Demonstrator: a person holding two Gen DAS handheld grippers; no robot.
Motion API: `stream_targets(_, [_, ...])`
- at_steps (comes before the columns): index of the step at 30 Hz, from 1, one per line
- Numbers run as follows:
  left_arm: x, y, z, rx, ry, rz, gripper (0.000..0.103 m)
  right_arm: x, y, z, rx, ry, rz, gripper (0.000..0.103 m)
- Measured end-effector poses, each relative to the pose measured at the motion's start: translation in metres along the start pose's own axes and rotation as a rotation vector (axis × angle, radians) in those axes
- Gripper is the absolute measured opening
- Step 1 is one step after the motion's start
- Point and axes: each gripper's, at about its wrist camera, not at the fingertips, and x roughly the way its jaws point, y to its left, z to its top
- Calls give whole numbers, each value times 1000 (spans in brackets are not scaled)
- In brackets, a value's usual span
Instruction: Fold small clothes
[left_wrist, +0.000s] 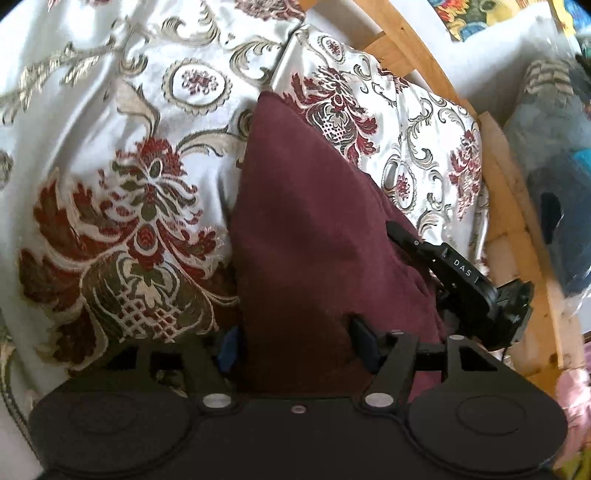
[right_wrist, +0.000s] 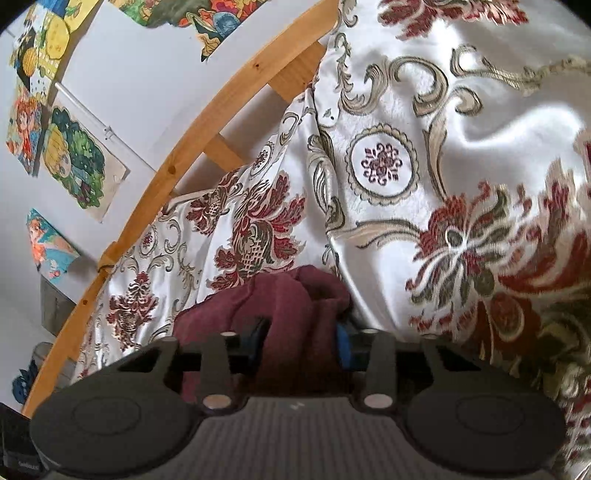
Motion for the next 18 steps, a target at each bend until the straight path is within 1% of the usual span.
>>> stream_targets(1, [-1,-3,-1,15,-7,13,67,0,0,-2,-4,2,-3,31])
stream_targets(4, [0,-9,-3,48,-16,31,71,-1,4,-7,-30,-7,-26,29])
stream_targets(9, [6,-10,-5,45,10,0,75,-4,5,-9,-38,-19,-34,26])
stream_targets(15, [7,-16,-8,79,11,14,75,-7,11,-12,-70,-34,-54,20])
stream_targets(18, [7,-18,-8,81,11,33,74,-10,17,-14,-101,-45,-71,20])
